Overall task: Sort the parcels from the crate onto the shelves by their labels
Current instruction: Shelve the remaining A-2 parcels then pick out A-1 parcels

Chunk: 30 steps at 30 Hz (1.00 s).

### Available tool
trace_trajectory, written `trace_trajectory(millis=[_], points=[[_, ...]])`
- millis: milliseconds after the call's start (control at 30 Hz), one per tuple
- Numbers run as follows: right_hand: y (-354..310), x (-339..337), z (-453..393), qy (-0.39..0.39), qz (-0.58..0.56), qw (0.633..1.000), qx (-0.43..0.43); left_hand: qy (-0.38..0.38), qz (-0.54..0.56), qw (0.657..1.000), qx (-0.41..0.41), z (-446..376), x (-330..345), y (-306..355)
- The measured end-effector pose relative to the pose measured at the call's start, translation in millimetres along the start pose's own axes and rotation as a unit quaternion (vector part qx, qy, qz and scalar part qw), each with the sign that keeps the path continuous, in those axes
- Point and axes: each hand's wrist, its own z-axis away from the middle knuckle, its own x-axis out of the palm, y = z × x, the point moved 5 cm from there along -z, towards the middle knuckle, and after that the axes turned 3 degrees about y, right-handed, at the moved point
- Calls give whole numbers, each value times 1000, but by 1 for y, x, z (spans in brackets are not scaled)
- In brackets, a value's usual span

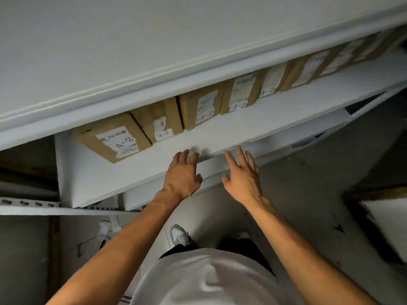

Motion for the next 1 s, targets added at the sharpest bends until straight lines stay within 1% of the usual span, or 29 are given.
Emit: trace_trajectory(millis=[67,167,333,433,567,700,833,900,1000], points=[[41,-13,12,9,1,999,39,-19,-45,998,36,-14,7,40],[107,-38,32,34,-13,993,109,-43,-105,987,113,-36,19,113],[221,-75,84,86,-21,971,224,-60,-167,953,245,-56,48,250],[280,-86,126,119,-15,948,294,-57,-190,923,329,-56,72,327],[341,-91,184,134,-23,906,401,-55,-218,871,438,-41,104,417],[383,-90,240,149,-64,856,491,-89,-220,820,521,-21,140,486],[412,-89,284,173,-101,806,557,-120,-198,775,588,-2,162,545],[425,-87,299,180,-117,776,593,-145,-189,749,618,3,174,574],[448,-89,320,214,-126,726,641,-174,-186,716,650,1,199,621]])
